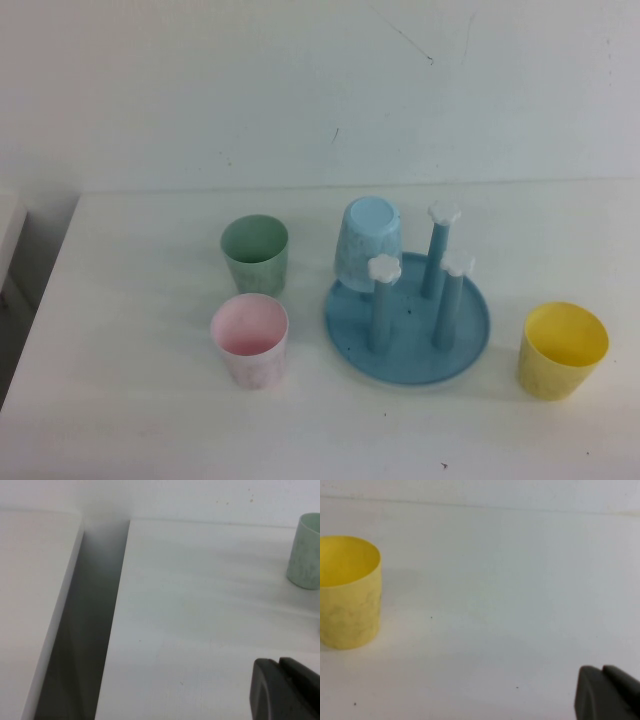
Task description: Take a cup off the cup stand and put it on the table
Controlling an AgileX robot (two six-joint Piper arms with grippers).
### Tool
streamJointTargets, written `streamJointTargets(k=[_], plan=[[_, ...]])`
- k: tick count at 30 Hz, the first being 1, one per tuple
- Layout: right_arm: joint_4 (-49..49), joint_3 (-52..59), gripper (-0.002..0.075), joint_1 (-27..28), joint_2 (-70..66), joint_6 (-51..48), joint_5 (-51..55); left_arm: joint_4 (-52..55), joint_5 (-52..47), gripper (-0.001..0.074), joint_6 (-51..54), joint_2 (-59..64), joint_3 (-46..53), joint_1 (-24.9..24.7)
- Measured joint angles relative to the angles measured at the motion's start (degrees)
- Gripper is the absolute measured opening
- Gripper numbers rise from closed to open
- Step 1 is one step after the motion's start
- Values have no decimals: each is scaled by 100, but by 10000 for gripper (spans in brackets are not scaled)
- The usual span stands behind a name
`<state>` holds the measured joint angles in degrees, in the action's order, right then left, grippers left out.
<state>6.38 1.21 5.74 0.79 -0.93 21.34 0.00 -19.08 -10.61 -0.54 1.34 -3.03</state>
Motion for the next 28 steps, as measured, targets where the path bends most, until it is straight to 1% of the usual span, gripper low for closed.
streamJointTargets(k=[28], plan=[[-256,0,-3,-103,0,-4,-12,0,-12,-1,0,0,0,0]])
